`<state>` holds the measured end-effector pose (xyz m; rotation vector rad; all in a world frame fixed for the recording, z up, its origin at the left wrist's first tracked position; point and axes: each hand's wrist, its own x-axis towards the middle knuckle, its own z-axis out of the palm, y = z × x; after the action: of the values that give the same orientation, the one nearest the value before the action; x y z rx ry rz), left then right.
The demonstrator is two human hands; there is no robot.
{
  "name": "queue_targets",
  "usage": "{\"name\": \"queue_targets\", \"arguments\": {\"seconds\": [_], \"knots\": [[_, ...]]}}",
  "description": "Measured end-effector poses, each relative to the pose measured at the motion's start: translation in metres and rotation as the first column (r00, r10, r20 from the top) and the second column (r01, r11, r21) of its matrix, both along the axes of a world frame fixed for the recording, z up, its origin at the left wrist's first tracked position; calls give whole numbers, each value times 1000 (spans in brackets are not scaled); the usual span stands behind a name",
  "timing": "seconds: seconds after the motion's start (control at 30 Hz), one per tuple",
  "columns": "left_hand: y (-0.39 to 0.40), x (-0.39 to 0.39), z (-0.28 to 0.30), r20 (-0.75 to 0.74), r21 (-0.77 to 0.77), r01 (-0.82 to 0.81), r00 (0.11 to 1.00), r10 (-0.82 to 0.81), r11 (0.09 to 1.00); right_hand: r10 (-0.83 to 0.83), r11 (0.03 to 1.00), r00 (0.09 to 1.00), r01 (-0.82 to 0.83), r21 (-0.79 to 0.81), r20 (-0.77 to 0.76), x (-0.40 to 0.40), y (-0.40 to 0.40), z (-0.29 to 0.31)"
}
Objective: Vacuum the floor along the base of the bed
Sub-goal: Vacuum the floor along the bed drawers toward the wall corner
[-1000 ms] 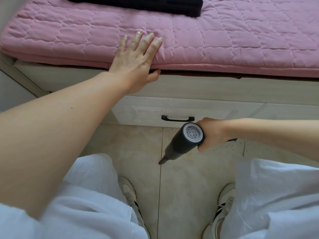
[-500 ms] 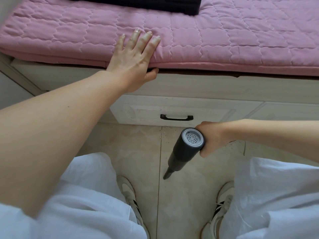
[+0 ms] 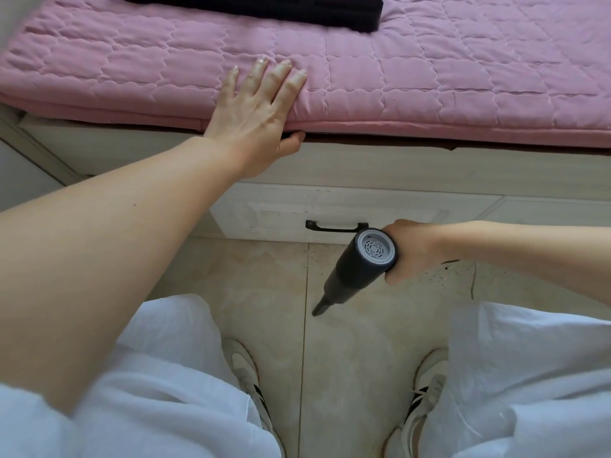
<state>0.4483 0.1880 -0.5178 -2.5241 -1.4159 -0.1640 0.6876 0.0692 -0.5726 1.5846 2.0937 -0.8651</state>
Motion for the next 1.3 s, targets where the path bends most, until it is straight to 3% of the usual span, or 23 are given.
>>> {"name": "queue_targets", "arguments": {"seconds": [0.67, 0.93, 1.3], "knots": [[2, 18, 3, -8, -7, 32, 999, -32, 999, -49, 996, 996, 54, -69, 72, 27, -1, 5], [2, 18, 3, -13, -5, 27, 1000, -27, 1000, -133, 991, 991, 133, -12, -25, 24, 0, -2], [1, 18, 3, -11, -9, 28, 1000, -28, 1000, -55, 997, 994, 59, 41, -91, 14, 5, -13]]}}
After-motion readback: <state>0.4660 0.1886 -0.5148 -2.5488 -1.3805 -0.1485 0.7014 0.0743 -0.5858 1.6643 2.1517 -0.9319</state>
